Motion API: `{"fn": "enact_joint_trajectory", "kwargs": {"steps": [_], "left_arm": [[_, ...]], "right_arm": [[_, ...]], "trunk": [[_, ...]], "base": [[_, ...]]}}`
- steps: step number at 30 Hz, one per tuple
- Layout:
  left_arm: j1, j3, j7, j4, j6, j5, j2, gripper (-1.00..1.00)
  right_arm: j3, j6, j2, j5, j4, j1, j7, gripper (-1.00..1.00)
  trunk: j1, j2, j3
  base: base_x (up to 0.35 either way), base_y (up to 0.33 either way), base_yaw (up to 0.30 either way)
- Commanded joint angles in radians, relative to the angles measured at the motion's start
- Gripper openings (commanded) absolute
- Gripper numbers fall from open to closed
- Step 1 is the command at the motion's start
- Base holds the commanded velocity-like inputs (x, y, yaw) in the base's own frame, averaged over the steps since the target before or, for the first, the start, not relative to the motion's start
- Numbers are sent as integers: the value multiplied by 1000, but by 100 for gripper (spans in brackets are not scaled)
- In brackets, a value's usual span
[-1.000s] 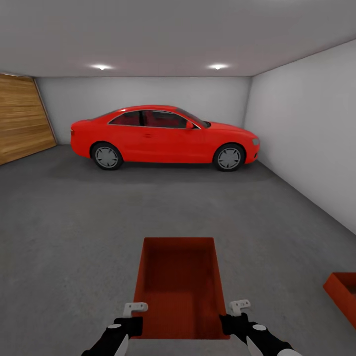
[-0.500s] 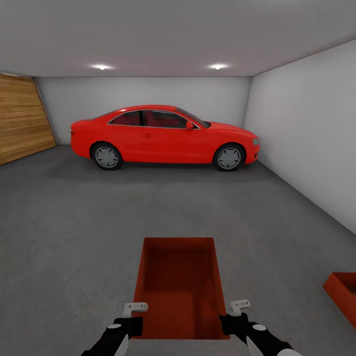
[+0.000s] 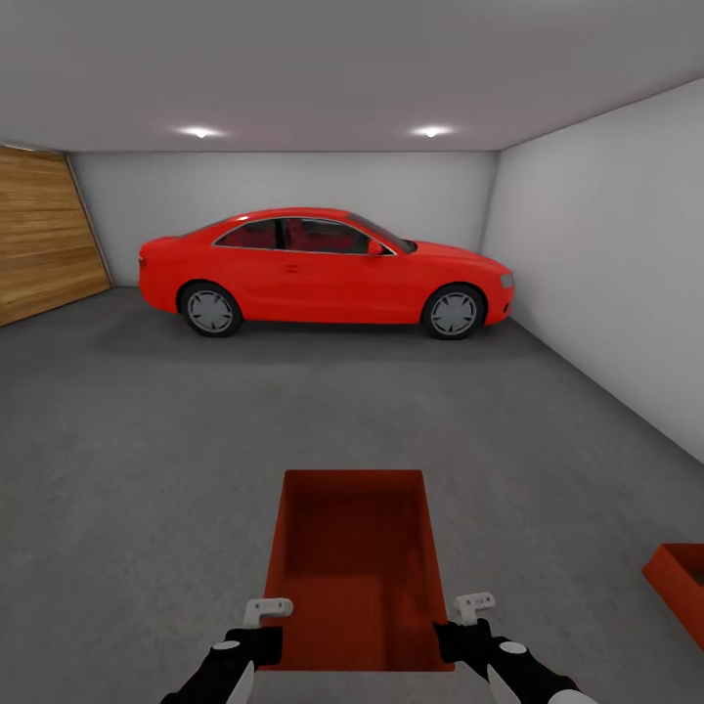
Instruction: Move the two storage containers from the living room to the garage. In the garage, place one container on the floor and stack the other container on top of it (either order is fine).
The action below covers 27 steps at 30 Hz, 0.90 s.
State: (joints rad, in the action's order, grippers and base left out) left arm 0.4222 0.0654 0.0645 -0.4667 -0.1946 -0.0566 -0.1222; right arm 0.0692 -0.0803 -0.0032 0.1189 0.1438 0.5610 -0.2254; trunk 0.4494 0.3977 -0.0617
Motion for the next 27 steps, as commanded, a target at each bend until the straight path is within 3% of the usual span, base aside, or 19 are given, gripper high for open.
{"fn": "enact_joint_trajectory", "kwargs": {"steps": [1,27], "left_arm": [[1,41,-2,-10,-6,4,43,-100],[1,41,-2,-10,-6,4,44,-100]], "right_arm": [[3,-5,-20,10,-3,0,-54,-100],[3,-5,-20,9,-3,0,-54,-100]], "trunk": [[1,2,-2],[1,2,-2]], "base": [[3,0,0],[0,-13,0]]}}
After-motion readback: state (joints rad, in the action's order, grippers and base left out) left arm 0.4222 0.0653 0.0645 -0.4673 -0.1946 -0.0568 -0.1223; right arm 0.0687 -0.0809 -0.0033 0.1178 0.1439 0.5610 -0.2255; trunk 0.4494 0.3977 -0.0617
